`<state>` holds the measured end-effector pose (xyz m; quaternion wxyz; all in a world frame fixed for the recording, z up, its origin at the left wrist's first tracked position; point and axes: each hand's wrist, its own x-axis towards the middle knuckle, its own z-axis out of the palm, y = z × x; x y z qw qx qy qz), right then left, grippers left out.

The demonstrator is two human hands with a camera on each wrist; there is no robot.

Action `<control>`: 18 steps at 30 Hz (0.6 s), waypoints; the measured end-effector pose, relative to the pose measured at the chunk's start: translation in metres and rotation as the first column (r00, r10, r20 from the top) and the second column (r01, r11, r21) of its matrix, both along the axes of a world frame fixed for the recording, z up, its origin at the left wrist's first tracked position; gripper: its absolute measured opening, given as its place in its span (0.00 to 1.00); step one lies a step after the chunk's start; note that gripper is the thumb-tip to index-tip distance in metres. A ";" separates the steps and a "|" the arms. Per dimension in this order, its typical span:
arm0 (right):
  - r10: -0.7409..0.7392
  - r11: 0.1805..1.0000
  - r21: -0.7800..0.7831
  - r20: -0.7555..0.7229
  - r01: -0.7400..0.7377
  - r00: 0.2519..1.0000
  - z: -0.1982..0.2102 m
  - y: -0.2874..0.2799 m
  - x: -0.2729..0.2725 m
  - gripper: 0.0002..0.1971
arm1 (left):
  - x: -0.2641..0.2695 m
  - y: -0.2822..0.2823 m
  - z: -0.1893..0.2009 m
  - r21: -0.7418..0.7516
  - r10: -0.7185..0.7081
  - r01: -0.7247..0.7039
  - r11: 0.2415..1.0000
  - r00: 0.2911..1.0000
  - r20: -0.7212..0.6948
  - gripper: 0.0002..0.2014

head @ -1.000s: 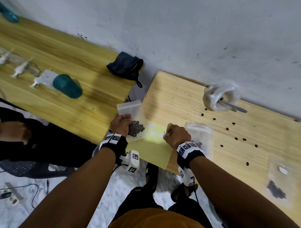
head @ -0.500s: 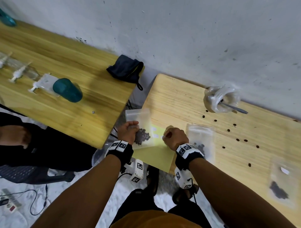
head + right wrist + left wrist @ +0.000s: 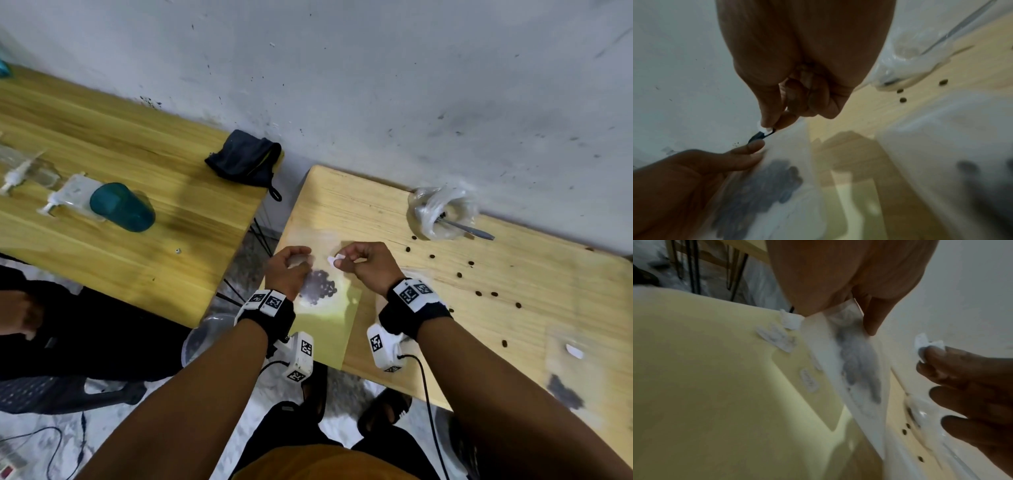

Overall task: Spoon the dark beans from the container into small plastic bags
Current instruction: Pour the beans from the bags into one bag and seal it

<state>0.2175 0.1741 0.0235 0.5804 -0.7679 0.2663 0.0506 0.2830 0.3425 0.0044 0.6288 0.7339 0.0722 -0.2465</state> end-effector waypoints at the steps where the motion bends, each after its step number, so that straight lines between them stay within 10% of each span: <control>1: 0.006 1.000 -0.009 0.009 -0.006 1.000 0.004 -0.004 0.000 0.04 | -0.002 -0.008 0.004 -0.008 -0.040 0.041 0.999 0.999 0.019 0.10; 10: -0.134 0.973 -0.184 0.045 0.140 0.990 0.024 -0.054 -0.034 0.09 | -0.034 -0.081 0.027 -0.114 -0.181 0.174 0.978 0.982 -0.047 0.20; 18: -0.237 0.956 -0.164 0.060 0.244 0.970 0.029 -0.091 -0.076 0.06 | -0.067 -0.123 0.035 -0.140 -0.227 0.220 0.965 0.974 -0.031 0.09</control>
